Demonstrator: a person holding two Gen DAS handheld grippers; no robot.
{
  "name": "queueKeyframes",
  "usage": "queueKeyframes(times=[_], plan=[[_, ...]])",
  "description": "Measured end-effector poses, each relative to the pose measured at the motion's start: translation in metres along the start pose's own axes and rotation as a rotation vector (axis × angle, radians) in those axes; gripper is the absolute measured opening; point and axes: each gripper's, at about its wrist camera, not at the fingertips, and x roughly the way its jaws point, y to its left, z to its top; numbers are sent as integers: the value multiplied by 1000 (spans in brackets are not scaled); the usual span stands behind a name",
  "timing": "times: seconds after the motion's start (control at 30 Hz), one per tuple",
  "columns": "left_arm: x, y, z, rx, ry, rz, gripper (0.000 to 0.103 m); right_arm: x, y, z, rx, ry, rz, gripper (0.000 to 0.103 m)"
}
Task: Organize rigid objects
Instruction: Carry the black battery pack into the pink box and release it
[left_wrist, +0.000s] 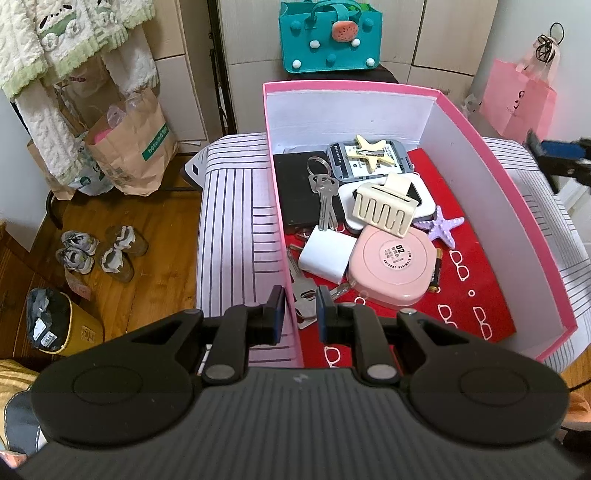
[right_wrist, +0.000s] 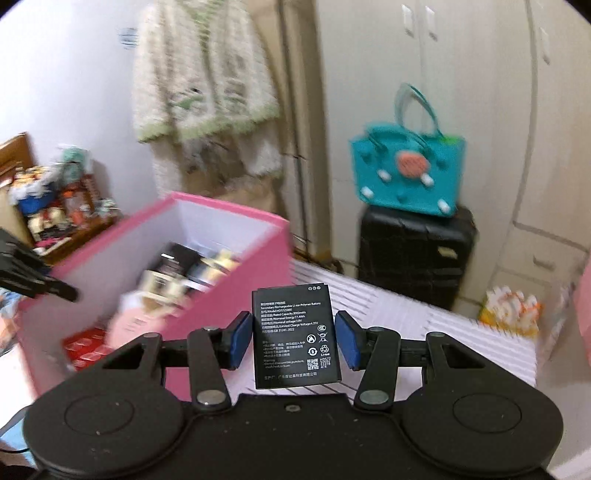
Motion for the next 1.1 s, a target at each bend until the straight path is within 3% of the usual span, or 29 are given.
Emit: queueKeyframes(times=[0.13, 0.4, 0.7, 0.9, 1.1], plan=[[0, 1, 0, 2, 0, -6, 15, -5, 36, 13, -81, -5, 96, 55], [-1, 3, -1, -2, -4, -15, 15, 32, 93, 17, -201, 129, 250, 55], [0, 2, -1, 11, -9, -23, 15, 72, 115, 12, -318, 322, 185, 54], [-1, 5, -2, 1, -15, -38, 15, 52, 103, 18, -245, 261, 156, 53], [-1, 6, -3, -4, -21, -48, 15, 12, 58, 15, -26, 135, 122, 54]])
